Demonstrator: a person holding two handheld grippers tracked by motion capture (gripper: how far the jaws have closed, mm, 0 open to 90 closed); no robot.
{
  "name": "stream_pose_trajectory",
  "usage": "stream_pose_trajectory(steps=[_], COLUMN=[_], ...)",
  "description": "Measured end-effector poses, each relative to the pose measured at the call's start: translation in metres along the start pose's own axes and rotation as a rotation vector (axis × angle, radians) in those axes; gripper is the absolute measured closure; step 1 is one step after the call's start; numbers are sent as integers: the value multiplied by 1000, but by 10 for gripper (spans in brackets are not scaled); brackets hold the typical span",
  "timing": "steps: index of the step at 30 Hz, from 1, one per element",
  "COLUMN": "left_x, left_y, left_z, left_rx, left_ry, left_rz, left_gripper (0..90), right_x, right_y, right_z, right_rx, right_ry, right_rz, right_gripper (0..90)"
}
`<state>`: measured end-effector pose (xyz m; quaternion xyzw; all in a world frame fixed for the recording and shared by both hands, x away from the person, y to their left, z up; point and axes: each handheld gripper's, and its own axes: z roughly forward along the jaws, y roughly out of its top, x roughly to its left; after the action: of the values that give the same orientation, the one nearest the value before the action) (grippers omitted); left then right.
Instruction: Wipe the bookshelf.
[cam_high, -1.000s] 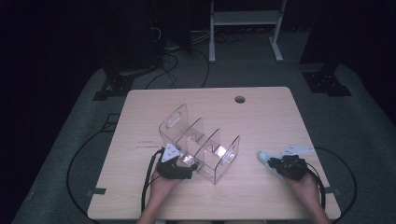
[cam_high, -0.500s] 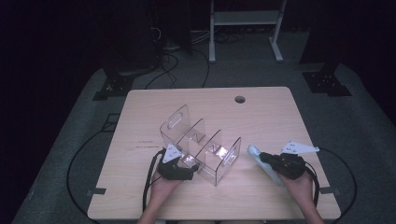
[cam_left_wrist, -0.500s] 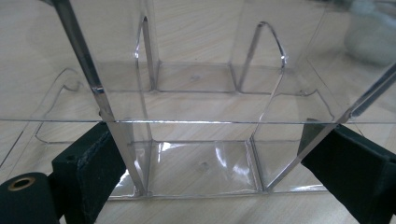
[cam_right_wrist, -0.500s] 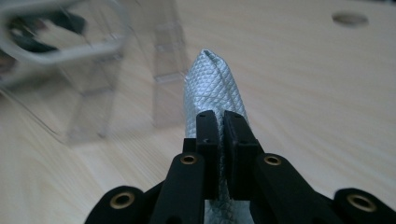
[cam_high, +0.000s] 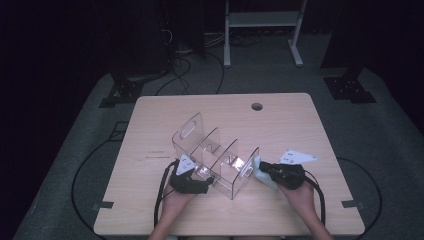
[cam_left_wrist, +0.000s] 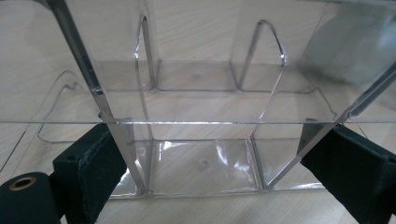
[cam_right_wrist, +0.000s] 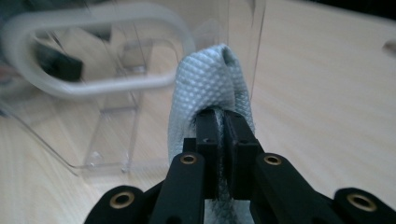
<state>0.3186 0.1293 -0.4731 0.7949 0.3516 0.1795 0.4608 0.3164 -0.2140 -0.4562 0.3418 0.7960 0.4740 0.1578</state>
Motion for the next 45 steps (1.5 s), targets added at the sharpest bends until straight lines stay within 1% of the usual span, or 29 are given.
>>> stream_pose_trajectory(steps=[1,2,4,6,8,10,11,14,15,16,18,19,21,23,24,25,29,31,32,33,35,36,37,38,40,41,42,43,45], left_x=[0,0,-1,-1,-2,-2,-2,-3,-2,-2,-2,-2,-3,-3,-3,-3,-3,-4,-4,-4,-4,-4,-4,-4,-4,-3,-3,-4,-4], left_y=[0,0,0,0,0,0,0,0,1,1,0,0,0,0,0,1,0,0,0,0,0,0,0,0,0,0,0,0,0], left_z=[0,0,0,0,0,0,0,0,0,0,0,1,1,1,1,1,0,0,0,0,1,0,1,0,1,1,1,1,1], left_rx=[8,8,5,6,5,3,3,5,10,10,6,5,3,4,4,5,5,5,5,4,2,3,1,4,3,3,3,2,2], left_ry=[-3,-3,-2,-2,-3,-3,-2,-2,-7,-7,-8,-11,-10,-11,-11,-7,-8,-9,-9,-9,-9,-8,-5,-5,-6,-9,-9,-8,-8], left_rz=[-2,-2,-3,-2,1,-1,0,3,6,6,7,7,7,8,8,10,8,10,10,10,10,10,10,10,13,13,13,12,12], left_gripper=[78,78,78,78,78,78,78,78,78,78,78,78,78,78,78,78,78,78,78,78,78,78,78,78,78,77,77,78,77], right_x=[-2,-2,-2,-4,-4,-4,-3,-4,-5,-5,-5,-3,-3,-4,-4,-8,-8,-3,-3,-2,-4,-4,-10,-11,-12,-10,-10,-9,-7], right_y=[-4,-4,2,9,13,11,2,-3,1,1,13,22,22,12,12,4,7,16,16,17,9,9,0,-1,0,7,7,16,21], right_z=[6,6,-2,-11,-13,-11,-2,3,-1,-1,-13,-20,-19,-7,-7,-1,-7,-17,-17,-17,-6,-6,3,4,2,-4,-4,-12,-16], right_rx=[0,0,-49,-102,-124,-113,-73,-52,-70,-70,-128,-149,-148,-101,-101,-76,-93,-136,-136,-131,-85,-85,-45,-42,-44,-73,-73,-117,-130], right_ry=[12,12,-5,0,-5,-7,-14,-8,-14,-14,-10,-15,-18,-14,-14,-1,7,13,13,13,13,13,26,28,28,20,20,27,27], right_rz=[34,34,37,52,49,45,36,50,50,50,49,31,25,28,28,56,63,44,44,39,41,41,78,83,88,76,76,71,67], right_gripper=[852,852,853,854,854,854,854,853,853,853,853,853,853,852,852,852,851,851,851,851,848,848,848,849,849,849,849,849,849])
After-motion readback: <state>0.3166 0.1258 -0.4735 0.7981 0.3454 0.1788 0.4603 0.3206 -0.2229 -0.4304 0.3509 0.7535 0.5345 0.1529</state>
